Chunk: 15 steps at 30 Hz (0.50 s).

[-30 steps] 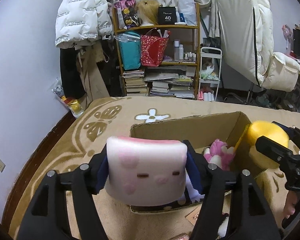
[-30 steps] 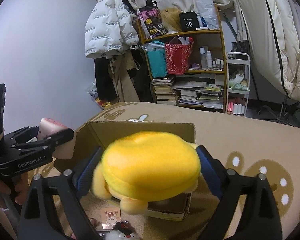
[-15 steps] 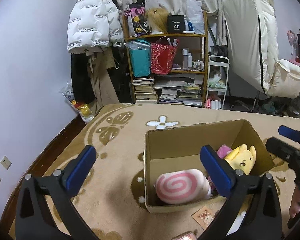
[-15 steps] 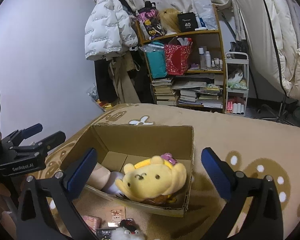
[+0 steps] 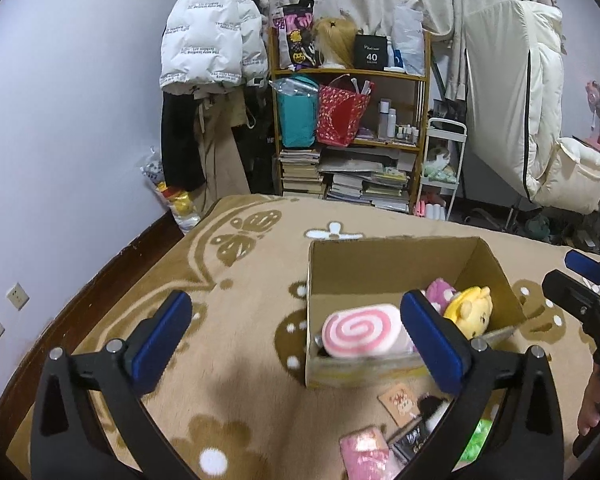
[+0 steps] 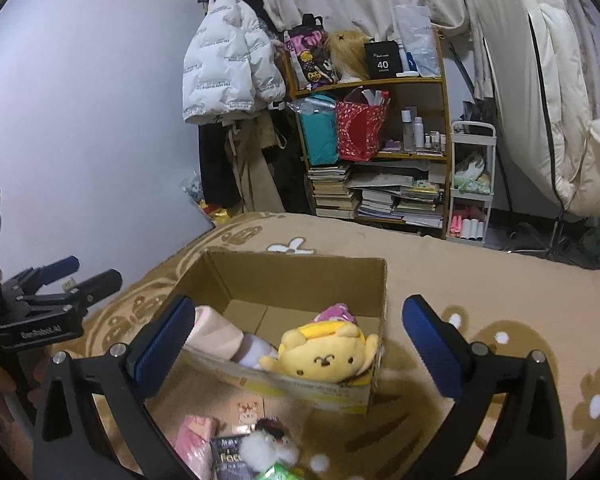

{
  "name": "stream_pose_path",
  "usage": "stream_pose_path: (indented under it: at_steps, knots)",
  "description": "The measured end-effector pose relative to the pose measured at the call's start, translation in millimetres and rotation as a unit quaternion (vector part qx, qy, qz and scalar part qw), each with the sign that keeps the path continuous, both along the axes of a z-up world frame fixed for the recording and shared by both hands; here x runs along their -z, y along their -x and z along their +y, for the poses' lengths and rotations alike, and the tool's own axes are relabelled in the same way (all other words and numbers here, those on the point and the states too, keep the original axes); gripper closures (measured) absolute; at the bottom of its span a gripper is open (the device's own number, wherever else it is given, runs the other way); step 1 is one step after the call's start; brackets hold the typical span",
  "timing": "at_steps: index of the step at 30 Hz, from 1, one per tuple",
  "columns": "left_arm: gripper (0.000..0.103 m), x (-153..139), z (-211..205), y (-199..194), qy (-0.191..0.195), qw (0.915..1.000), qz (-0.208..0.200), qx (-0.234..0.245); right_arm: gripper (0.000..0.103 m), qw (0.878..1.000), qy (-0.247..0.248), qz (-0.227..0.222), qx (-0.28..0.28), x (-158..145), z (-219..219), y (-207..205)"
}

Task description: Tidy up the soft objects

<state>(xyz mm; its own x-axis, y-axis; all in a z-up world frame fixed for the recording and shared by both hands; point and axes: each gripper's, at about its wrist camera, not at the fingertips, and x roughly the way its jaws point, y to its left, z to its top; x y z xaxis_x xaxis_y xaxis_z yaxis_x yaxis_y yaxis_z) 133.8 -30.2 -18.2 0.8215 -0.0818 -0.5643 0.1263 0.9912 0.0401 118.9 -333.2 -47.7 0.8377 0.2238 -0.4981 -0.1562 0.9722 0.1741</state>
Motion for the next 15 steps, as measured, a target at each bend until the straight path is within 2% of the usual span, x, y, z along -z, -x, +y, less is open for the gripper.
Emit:
stream_pose_path:
  at_steps: [7,15]
  knots:
    - [0.0,-1.7,12.0,11.3,0.025,0.9989,0.04,-0.005,0.0,1.0,0.004,0.004,-0.006,-6.2,5.7,23.5]
    - [0.0,5.3,28.3,20.7,0.05,0.9943,0.09,-0.029,0.0,0.999,-0.029,0.03,-0.002,3.6,7.1,48.5]
